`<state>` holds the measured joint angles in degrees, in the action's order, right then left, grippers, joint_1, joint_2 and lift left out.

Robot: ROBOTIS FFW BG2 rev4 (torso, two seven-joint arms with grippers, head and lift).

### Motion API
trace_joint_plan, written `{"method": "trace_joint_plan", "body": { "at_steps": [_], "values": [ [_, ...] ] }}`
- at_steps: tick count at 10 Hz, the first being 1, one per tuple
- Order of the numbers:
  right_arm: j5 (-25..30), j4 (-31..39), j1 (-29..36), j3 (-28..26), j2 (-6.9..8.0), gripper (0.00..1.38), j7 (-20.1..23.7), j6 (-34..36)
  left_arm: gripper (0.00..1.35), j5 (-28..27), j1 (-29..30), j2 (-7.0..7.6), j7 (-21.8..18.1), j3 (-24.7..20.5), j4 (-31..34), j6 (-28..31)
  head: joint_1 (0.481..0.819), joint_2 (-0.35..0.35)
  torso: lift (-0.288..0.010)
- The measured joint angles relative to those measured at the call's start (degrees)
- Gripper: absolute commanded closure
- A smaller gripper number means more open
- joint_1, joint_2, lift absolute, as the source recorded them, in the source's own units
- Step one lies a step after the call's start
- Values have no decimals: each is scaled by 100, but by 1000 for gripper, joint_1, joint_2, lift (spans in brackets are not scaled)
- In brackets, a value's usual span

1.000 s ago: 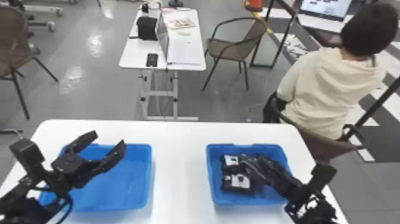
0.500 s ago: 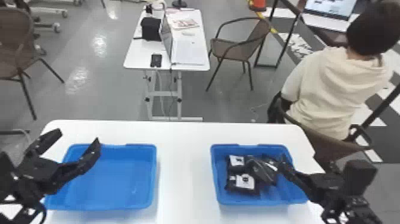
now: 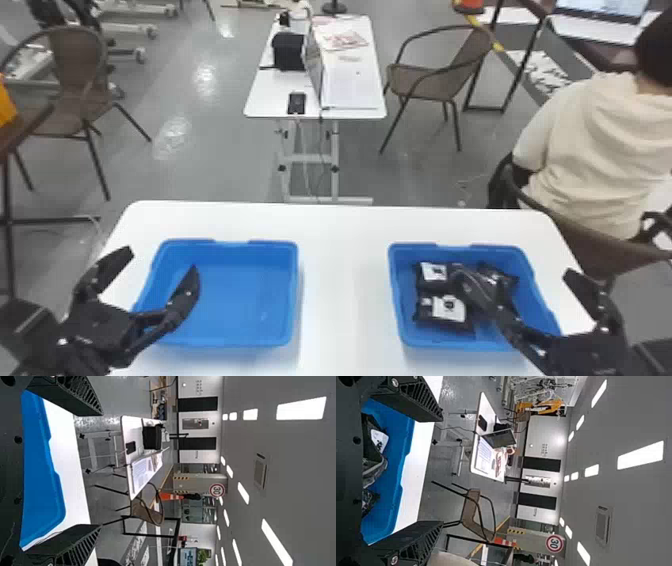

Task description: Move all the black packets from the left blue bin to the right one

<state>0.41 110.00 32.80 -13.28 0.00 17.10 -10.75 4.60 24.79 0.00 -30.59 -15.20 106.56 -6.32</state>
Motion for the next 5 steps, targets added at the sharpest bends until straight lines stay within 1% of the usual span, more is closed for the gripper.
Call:
{"method": "trace_joint_plan", "body": {
  "at_steps": [1,2,3,5],
  "values": [
    [-62,-79,131,63,0,96,-33,-147,-2,37,203,0,151,102,24,-87,695,-32,0],
    [-100,-97,265,110,0,96,-90,-182,-2,126,373,0,423,244,29,-152,695,-33,0],
    [-132,-94,361,137,0,96,-104,-159,-2,185,460,0,551,367,30,-150,695,-39,0],
    [-161,-90,359,169,0,96,-102,-60,-2,254,437,0,606,482,31,-49,695,-52,0]
  ]
}}
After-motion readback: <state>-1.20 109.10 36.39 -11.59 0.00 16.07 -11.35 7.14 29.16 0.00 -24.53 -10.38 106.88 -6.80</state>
